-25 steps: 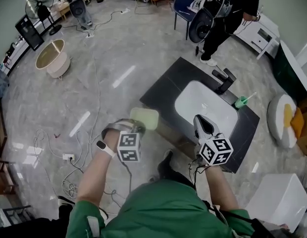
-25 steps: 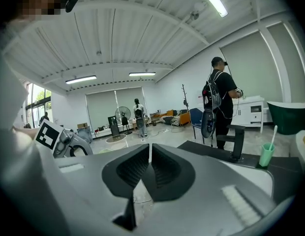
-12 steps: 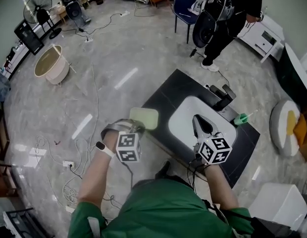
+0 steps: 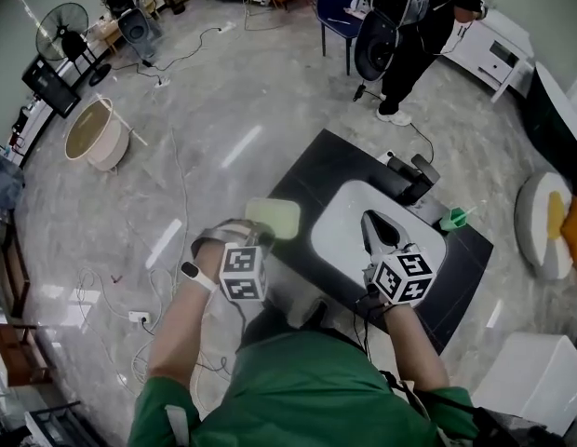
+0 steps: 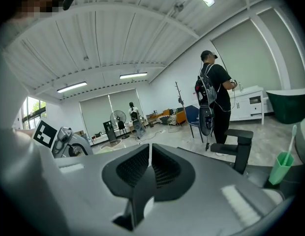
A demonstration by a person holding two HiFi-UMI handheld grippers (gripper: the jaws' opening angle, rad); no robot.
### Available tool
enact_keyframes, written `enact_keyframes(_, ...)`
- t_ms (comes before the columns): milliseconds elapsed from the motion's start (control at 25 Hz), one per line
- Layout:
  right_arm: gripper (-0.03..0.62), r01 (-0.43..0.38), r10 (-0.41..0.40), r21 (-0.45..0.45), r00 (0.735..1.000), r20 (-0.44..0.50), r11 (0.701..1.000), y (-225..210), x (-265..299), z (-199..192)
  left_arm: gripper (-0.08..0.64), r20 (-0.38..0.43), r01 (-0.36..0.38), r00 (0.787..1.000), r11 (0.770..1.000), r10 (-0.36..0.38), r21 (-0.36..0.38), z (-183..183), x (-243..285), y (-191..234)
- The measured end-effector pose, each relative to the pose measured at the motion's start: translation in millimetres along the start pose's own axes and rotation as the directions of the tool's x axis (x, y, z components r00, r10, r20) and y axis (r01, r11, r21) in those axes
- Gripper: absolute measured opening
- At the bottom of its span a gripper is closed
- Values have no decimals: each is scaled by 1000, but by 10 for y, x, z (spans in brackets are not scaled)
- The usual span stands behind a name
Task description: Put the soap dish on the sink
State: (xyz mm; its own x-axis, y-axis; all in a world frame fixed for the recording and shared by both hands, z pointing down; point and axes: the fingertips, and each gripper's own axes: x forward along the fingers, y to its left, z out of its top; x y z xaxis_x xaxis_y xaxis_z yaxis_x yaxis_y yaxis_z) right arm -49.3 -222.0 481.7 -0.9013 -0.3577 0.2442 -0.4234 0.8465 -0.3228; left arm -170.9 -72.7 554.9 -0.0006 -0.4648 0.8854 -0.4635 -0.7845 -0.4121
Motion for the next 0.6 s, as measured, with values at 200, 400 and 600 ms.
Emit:
enact_keyframes(200, 17, 58, -59, 20, 998, 8, 998, -209, -92, -68, 20, 14, -8, 1000, 996, 7, 86, 130, 221, 165)
enact_keyframes(400, 17, 150, -150, 42, 989, 1, 988, -463, -147, -123, 20, 52, -3, 999, 987, -6, 161, 244, 502, 438)
enact_keyframes(600, 17, 249, -249, 69, 968, -19, 966, -682, -60, -156, 20, 102, -16, 995, 973, -7, 230, 251, 760, 815)
